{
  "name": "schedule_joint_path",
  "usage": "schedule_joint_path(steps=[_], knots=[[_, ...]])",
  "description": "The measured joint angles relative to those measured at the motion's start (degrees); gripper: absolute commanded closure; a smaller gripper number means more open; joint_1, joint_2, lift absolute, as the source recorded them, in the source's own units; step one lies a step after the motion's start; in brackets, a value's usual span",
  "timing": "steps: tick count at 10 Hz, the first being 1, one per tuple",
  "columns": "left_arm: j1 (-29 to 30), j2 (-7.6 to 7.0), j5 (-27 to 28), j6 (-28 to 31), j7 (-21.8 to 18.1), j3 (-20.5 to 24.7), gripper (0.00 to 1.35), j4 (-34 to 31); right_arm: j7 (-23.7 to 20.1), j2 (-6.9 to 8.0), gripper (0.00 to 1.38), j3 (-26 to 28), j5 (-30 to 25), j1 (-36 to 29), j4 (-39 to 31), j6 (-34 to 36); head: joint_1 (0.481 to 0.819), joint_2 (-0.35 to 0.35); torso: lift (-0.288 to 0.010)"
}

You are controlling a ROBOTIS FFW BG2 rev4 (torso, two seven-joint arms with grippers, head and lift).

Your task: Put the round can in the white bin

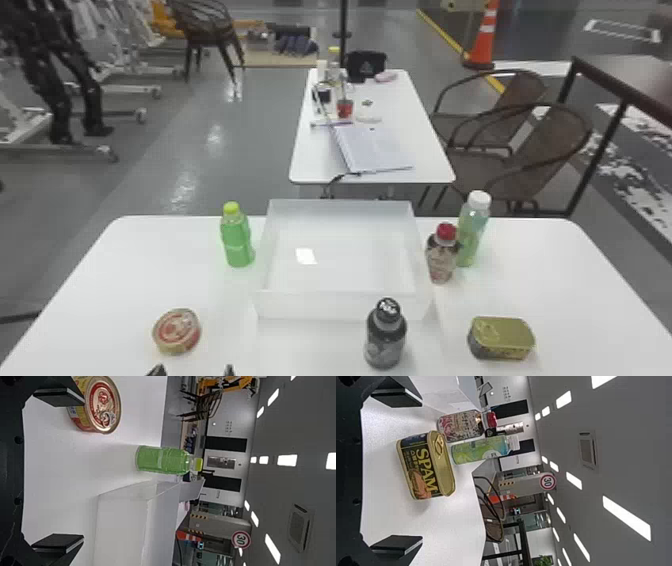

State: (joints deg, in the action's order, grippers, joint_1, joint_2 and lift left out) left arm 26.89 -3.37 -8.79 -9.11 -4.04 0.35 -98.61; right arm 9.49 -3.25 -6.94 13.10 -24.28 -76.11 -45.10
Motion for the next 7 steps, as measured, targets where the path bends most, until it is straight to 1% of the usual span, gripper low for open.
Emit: schedule_joint_path(steps=[6, 7], knots=[[0.3, 0.40, 0.5, 0.6, 0.5, 0.5, 0.10, -0.2, 0.0, 0.00, 0.09, 0.0, 0.0, 0.0, 0.0, 0.0, 0.549, 0.000, -0.100], [0.5, 0.58, 1.5, 1.5, 1.5, 0.8, 0.10, -0.7, 0.0, 0.00, 0.09, 0.0, 0.1, 0.0, 0.0, 0.0, 0.549, 0.000, -0.100]])
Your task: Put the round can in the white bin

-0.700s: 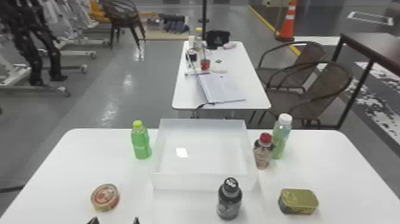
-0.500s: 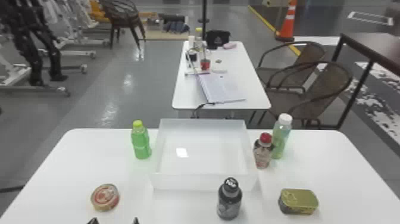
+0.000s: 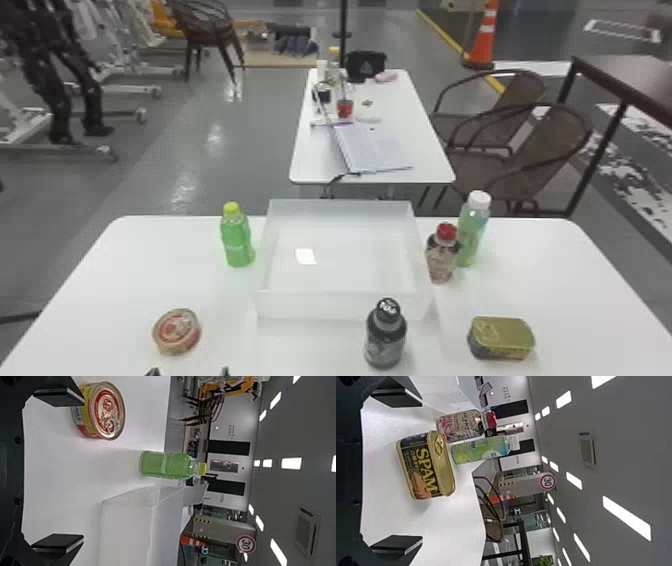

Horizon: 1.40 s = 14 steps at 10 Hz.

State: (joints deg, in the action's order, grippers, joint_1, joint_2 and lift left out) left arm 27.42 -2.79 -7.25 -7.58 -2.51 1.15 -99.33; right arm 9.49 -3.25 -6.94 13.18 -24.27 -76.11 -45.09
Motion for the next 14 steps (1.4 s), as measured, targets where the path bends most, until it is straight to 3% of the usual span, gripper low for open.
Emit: schedule_joint_path(steps=[3, 4, 7, 10, 12, 14], knots=[[0.6, 2.49, 3.2, 2.9, 2.1, 3.3, 0.10, -0.8, 0.0, -0.02, 0.09, 0.0, 0.1, -0.1, 0.1, 0.0, 0.549, 0.000, -0.100], [0.1, 2.72, 4.2, 4.1, 2.1, 5.1, 0.10, -0.8, 0.0, -0.03, 0.09, 0.0, 0.1, -0.2, 0.1, 0.0, 0.549, 0.000, -0.100], [-4.3, 2.76, 6.2, 7.1, -1.0, 8.6, 0.10, 0.8, 0.0, -0.01, 0.09, 0.0, 0.2, -0.1, 0.0, 0.0, 0.549, 0.000, -0.100], [-8.3, 1.33, 6.9, 8.0, -3.6, 8.4, 0.10, 4.8, 0.0, 0.00, 0.09, 0.0, 0.2, 0.0, 0.1, 0.0, 0.549, 0.000, -0.100], [-11.3, 1.31, 8.0, 8.1, -6.4, 8.9, 0.10, 7.9, 0.0, 0.00, 0.09, 0.0, 0.2, 0.0, 0.1, 0.0, 0.549, 0.000, -0.100], [-13.0, 1.54, 9.7, 8.9, -6.7, 9.7, 0.10, 8.9, 0.0, 0.00, 0.09, 0.0, 0.2, 0.1, 0.2, 0.0, 0.549, 0.000, -0.100]])
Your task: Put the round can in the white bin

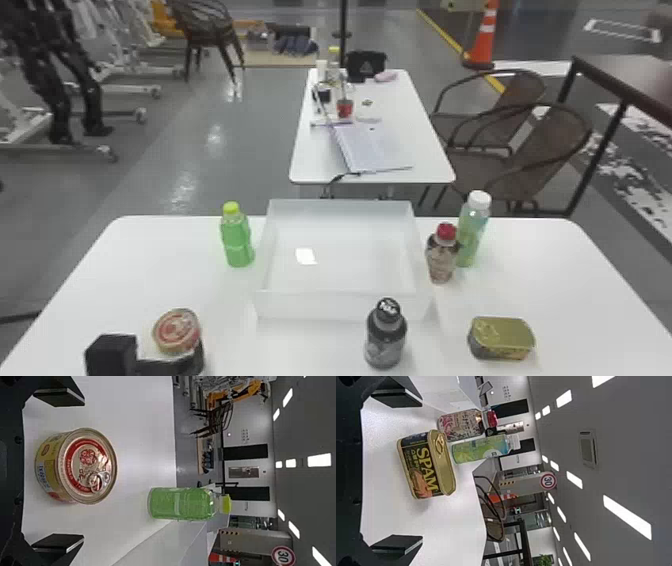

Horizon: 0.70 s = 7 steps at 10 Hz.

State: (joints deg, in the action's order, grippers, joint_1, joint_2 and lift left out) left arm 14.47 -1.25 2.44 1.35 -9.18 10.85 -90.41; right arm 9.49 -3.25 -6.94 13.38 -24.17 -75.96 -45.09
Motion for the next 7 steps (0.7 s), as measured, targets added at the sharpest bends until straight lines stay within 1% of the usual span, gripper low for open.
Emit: schedule_joint_path(steps=[2, 3, 4, 7], knots=[[-0.8, 0.73, 1.0, 0.4, -0.1, 1.2, 0.10, 0.6, 0.0, 0.00, 0.09, 0.0, 0.1, 0.1, 0.0, 0.0, 0.549, 0.000, -0.100], [-1.5, 0.80, 1.1, 0.6, -0.6, 1.6, 0.10, 1.4, 0.0, 0.00, 0.09, 0.0, 0.1, 0.1, 0.1, 0.0, 0.549, 0.000, -0.100], [-2.4, 0.65, 1.2, 0.6, -1.4, 1.8, 0.10, 2.4, 0.0, 0.00, 0.09, 0.0, 0.1, 0.3, 0.1, 0.0, 0.549, 0.000, -0.100], [-4.8, 0.35, 1.8, 1.0, -2.0, 2.4, 0.10, 4.9, 0.0, 0.00, 0.09, -0.1, 0.1, 0.4, 0.2, 0.0, 0.549, 0.000, -0.100]])
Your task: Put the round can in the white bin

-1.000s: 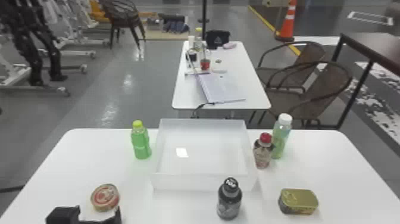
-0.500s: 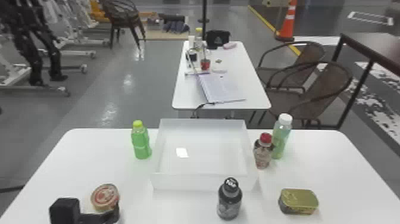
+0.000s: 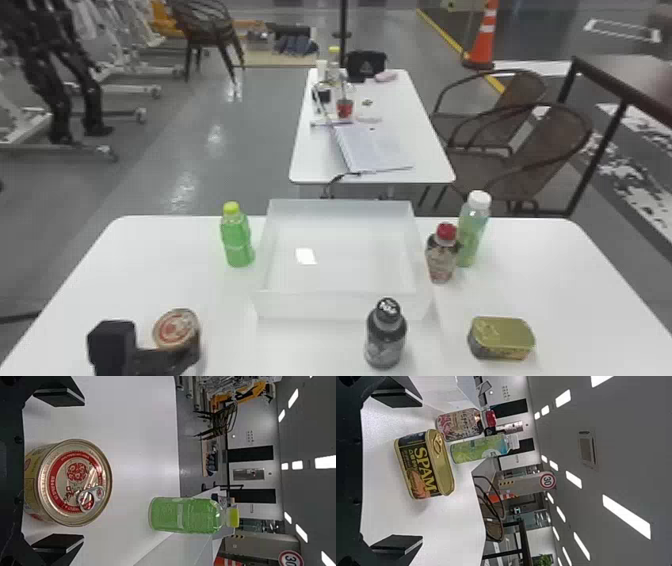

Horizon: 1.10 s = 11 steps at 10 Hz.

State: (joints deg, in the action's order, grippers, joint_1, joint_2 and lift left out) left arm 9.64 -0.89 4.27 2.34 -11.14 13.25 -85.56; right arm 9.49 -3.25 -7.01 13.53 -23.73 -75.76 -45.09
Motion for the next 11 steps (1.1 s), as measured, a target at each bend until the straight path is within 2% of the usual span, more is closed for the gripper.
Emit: schedule_joint_path(steps=[1, 2, 3, 4, 8, 11], knots=[[-0.8, -0.06, 0.0, 0.2, -0.3, 0.3, 0.14, 0.9, 0.0, 0.00, 0.09, 0.0, 0.0, 0.0, 0.0, 0.0, 0.549, 0.000, -0.100], [-1.5, -0.12, -0.1, 1.0, -0.9, 0.5, 0.32, 1.6, 0.0, 0.00, 0.09, 0.0, 0.0, 0.1, 0.0, 0.0, 0.549, 0.000, -0.100], [-2.2, -0.17, -0.2, 2.5, -2.3, 0.8, 0.60, 2.1, 0.0, 0.00, 0.09, 0.0, 0.0, 0.2, 0.0, 0.0, 0.549, 0.000, -0.100], [-2.7, -0.25, -0.4, 4.2, -3.3, 1.0, 0.69, 2.6, 0.0, 0.00, 0.09, 0.0, 0.0, 0.2, 0.1, 0.0, 0.549, 0.000, -0.100], [-2.9, 0.24, -1.0, 4.9, -3.7, 0.3, 0.71, 2.1, 0.0, 0.08, 0.09, 0.0, 0.2, 0.2, 0.1, 0.0, 0.549, 0.000, -0.100], [-1.9, 0.87, -1.4, 5.7, -3.7, -1.1, 0.71, -4.7, 0.0, 0.09, 0.09, 0.0, 0.2, 0.2, 0.2, 0.0, 0.549, 0.000, -0.100]])
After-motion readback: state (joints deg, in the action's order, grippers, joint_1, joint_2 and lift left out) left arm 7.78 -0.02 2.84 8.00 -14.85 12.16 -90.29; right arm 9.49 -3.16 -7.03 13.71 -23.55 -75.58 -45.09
